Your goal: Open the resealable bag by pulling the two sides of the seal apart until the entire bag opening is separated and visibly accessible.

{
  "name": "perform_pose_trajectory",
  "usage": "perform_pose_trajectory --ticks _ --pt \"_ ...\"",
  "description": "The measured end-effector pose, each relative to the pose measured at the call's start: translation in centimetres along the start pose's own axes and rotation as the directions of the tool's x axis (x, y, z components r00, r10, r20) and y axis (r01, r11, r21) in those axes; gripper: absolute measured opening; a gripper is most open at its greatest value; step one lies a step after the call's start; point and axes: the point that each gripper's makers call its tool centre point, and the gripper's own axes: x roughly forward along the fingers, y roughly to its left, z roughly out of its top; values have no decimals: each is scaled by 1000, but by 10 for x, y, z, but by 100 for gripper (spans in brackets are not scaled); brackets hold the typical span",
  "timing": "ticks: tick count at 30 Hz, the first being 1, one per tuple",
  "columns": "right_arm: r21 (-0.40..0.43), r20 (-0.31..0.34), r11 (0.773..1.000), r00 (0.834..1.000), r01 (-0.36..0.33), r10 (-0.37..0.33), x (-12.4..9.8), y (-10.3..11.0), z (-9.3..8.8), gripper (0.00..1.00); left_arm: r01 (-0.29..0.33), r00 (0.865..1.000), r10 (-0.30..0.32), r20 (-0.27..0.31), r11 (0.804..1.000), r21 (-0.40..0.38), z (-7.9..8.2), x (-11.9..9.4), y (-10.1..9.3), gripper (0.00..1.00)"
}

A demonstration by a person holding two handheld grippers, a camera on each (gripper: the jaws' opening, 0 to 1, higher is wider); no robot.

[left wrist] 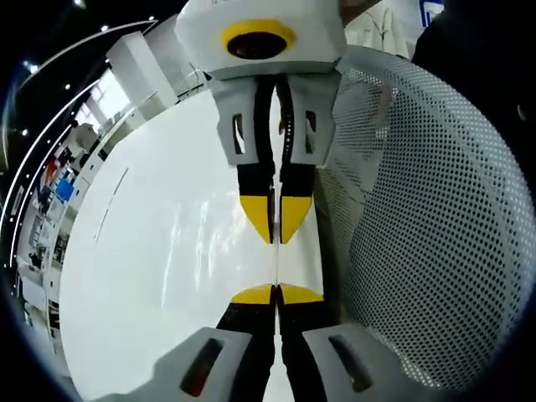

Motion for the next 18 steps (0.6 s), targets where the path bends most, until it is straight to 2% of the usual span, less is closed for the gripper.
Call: perform_pose_trajectory --ticks 18 --pt "49 -23 999 1000 5 -3 -1 2 -18 0 12 1000 -12 -6 999 -38 -7 -2 -2 0"
